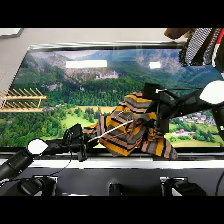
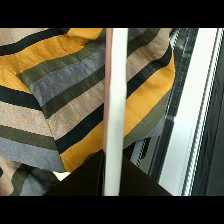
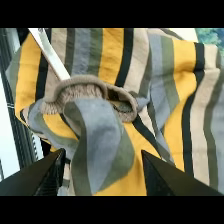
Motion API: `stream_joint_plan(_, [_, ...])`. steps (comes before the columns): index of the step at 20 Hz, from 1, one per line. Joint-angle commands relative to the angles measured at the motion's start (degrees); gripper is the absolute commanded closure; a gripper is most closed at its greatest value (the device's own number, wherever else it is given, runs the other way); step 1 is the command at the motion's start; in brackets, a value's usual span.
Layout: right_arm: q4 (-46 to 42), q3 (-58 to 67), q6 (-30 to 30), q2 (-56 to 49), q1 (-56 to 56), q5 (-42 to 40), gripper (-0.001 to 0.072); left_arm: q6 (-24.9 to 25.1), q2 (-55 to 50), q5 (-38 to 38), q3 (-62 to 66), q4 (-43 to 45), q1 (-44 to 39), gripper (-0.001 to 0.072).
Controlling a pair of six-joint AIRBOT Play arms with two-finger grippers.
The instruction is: Fold the clothes and pants, and hang the long-sleeved shirts on hangers.
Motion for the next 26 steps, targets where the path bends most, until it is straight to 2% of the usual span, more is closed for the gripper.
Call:
stream_joint_plan(1, [2.9, 0.0, -2.6, -1.7, 0.0, -0.2, 0.0162, 0.0, 0.0, 0.0, 0.0, 0.0, 0.0, 0.0679])
stream_joint_plan(3, [3.2, 0.0, -2.6, -1.9, 0.0, 0.0, 0.0192, 0.0, 0.0, 0.0, 0.0, 0.0, 0.0, 0.0680])
stream_joint_plan(7, [3.5, 0.0, -3.5, -2.5, 0.0, 2.0, 0.0373, 0.0, 0.0, 0.0, 0.0, 0.0, 0.0, 0.0679])
stream_joint_plan(10, [2.7, 0.0, -3.5, -2.8, 0.0, 3.8, 0.0575, 0.0, 0.0, 0.0, 0.0, 0.0, 0.0, 0.0679])
stream_joint_plan(11, [2.8, 0.0, -3.3, -2.8, 0.0, 4.2, 0.0674, 0.0, 0.0, 0.0, 0.0, 0.0, 0.0, 0.0679])
stream_joint_plan(16, [1.2, 0.0, -1.3, -1.9, 0.0, 6.7, 0.0678, 0.0, 0.0, 0.0, 0.0, 0.0, 0.0, 0.0673])
stream_joint_plan(18, [-2.2, 0.0, 0.9, -0.1, 0.0, 6.4, 0.0680, -1.1, 0.0, 0.3, 0.0, 0.0, 0.0, 0.0546])
stream_joint_plan(20, [-5.8, 0.0, 2.3, 2.4, -0.1, 5.7, 0.0681, -6.9, 0.0, 3.1, 0.0, 0.0, 0.0, 0.0354])
stream_joint_plan(21, [-7.4, 0.0, 4.0, 3.9, -0.1, 4.7, 0.0681, -9.8, 0.1, 4.9, 0.0, 0.0, 0.1, 0.0352])
stream_joint_plan(23, [-9.5, 0.0, 7.1, 6.6, -0.1, 3.3, 0.0681, -15.0, 0.2, 8.1, 0.0, 0.0, 0.6, 0.0237])
stream_joint_plan(25, [-10.6, 0.0, 8.8, 8.7, -0.1, 3.3, 0.0681, -21.2, 0.3, 11.9, 0.0, 0.0, 1.4, 0.0215])
stream_joint_plan(26, [-10.8, 0.0, 9.2, 9.5, -0.1, 3.3, 0.0681, -24.5, 0.3, 13.4, 0.0, 0.0, 1.9, 0.0172])
